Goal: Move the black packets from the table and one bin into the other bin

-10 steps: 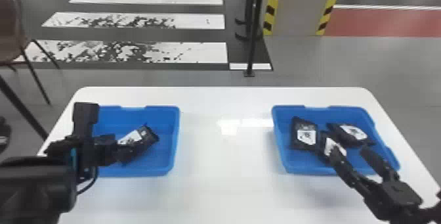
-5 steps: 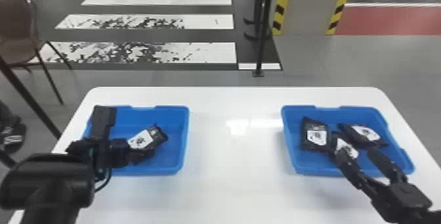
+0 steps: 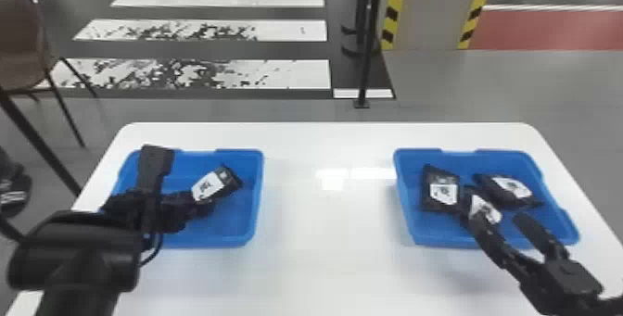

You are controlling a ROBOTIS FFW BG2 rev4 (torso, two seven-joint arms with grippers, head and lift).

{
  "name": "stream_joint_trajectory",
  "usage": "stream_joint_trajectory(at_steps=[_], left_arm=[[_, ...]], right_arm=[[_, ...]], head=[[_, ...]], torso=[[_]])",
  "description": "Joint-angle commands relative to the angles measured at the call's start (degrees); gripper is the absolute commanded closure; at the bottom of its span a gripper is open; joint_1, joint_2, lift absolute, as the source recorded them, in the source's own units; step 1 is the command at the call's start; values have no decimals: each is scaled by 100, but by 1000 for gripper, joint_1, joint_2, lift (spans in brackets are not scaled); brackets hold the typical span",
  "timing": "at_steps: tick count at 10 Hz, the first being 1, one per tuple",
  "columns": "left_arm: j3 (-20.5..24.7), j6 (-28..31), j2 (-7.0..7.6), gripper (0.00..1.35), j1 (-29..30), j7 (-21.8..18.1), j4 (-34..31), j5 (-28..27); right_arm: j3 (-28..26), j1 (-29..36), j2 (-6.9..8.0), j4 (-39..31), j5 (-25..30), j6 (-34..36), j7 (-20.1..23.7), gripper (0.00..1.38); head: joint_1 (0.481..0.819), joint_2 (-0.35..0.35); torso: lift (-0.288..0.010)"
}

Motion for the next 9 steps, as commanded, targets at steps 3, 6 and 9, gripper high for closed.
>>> stream_joint_trajectory(at_steps=[3,6,9], left_arm=[[348,-466,-68,1208,415,45,-656,412],[554,-607,-209,1208,1273,273,-2273,846],[-98,-860,-244,1208,1639,282,-2512,1326]], right_arm=[[57,-140,-21,75,-60,0,4,234],[468,-605,-136,-108,-369,281,4,233],[1211,-1420,-294,-220,-928,689,30,233]], head=[[695,4],[695,31],[695,63]], torso=[[-110],[-110],[-110]])
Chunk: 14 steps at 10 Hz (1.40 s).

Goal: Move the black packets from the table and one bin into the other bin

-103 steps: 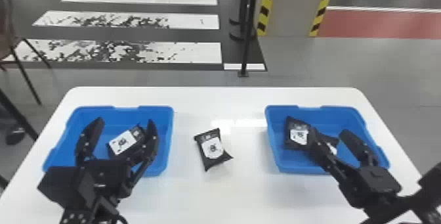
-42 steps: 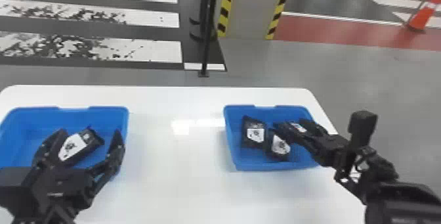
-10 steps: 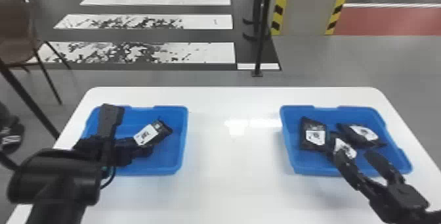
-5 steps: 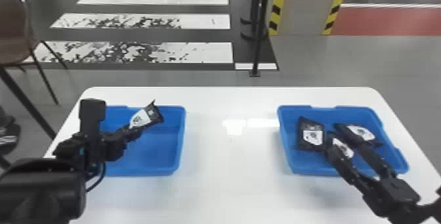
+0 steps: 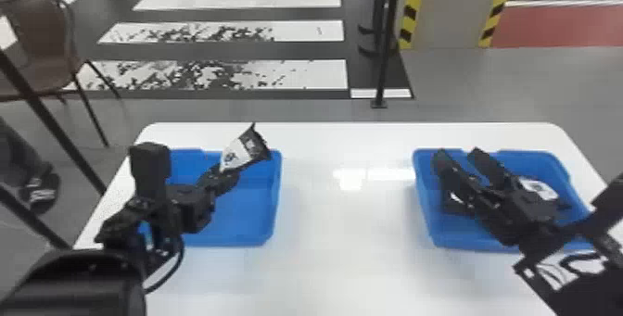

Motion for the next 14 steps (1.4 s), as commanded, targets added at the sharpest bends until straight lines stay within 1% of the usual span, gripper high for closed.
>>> stream_joint_trajectory(at_steps=[1,3,4,5,7,9,12,13,14], left_arm=[[-677,57,70,1208,-2,39,-3,191],[-1500,113,211,1208,-128,57,-3,602],[-1797,85,264,1208,-199,57,-3,750],[-1934,71,290,1208,-241,48,-3,842],[-1900,29,290,1208,-213,48,-3,910],[-1831,-112,281,1208,-171,48,-17,979],[-1866,-168,290,1208,-171,22,-87,1116],[-1900,-154,290,1208,-171,13,-115,1150],[-1923,-140,299,1208,-171,4,-115,1173]], right_arm=[[398,-372,-46,-39,-248,133,0,233],[935,-794,-126,45,-397,316,0,233],[1198,-977,-152,157,-431,400,0,233],[1312,-1075,-161,298,-420,414,-8,233],[1323,-1118,-161,396,-340,414,-17,233],[1323,-1146,-161,467,-260,414,-52,233],[1369,-1230,-161,621,-191,513,-52,233],[1369,-1258,-161,678,-168,513,-61,259],[1369,-1315,-161,692,-111,653,-61,631]], head=[[695,62],[695,23],[695,5],[695,-4],[695,-23],[695,-23],[695,-24],[695,-26],[695,-29]], torso=[[-110],[-110],[-110],[-110],[-110],[-110],[-110],[-110],[-110]])
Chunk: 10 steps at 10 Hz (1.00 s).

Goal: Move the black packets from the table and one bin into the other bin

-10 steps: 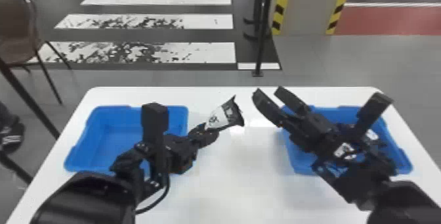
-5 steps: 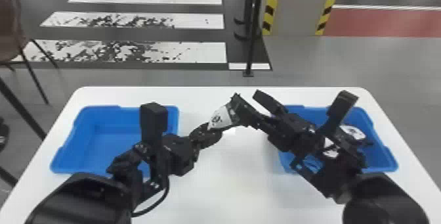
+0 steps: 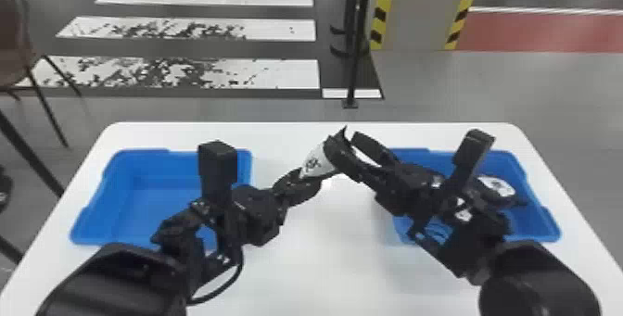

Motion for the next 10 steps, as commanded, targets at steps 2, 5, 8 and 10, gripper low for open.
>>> stream_joint_trajectory(at_steps=[2,5,8,10], left_arm=[[-35,8,6,1208,-14,0,-3,17],[-12,-49,6,1208,0,0,-3,28],[0,-105,6,1207,0,0,-3,108],[160,-189,-12,470,113,0,-3,280]], right_arm=[[66,-96,-16,12,29,262,7,1122],[66,-96,-25,-30,-6,389,-19,1130],[66,-96,-25,-30,-17,346,-19,1130],[9,-96,-25,-30,-51,178,-19,1130]], head=[[695,-34],[695,-25],[695,-23],[695,-24]], torso=[[-110],[-110],[-110],[-110]])
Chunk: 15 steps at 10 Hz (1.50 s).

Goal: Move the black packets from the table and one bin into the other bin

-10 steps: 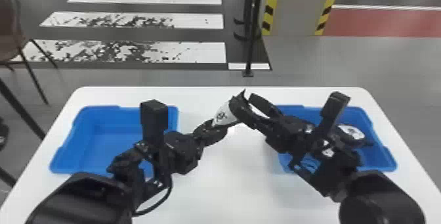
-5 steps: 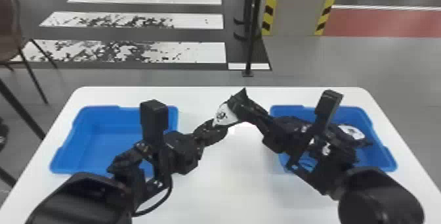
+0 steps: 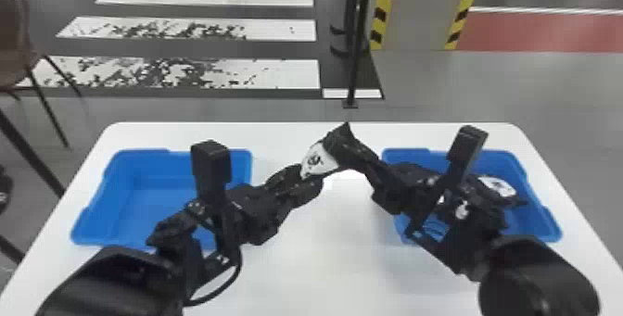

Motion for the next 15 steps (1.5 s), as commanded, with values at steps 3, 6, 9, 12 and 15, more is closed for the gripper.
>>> stream_joint_trajectory(at_steps=[3,6,9,12,15], left_arm=[[155,-86,-6,182,122,1,2,-15],[235,-170,-24,233,164,1,2,8],[257,-170,-32,233,164,1,2,8],[303,-761,-76,233,291,80,2,-38],[589,-1984,-252,233,895,704,-12,-38]], right_arm=[[-826,85,0,-3,243,-315,0,1130],[-1865,281,44,222,883,-371,0,1130],[-2448,591,150,306,1420,-371,-220,1128],[-2460,816,158,-144,1752,-540,-211,2],[-2688,1716,466,-973,1694,-1159,-580,266]], head=[[695,-38],[695,-134],[695,-224],[695,-266],[695,-247]], torso=[[-110],[-110],[-110],[-110],[-110]])
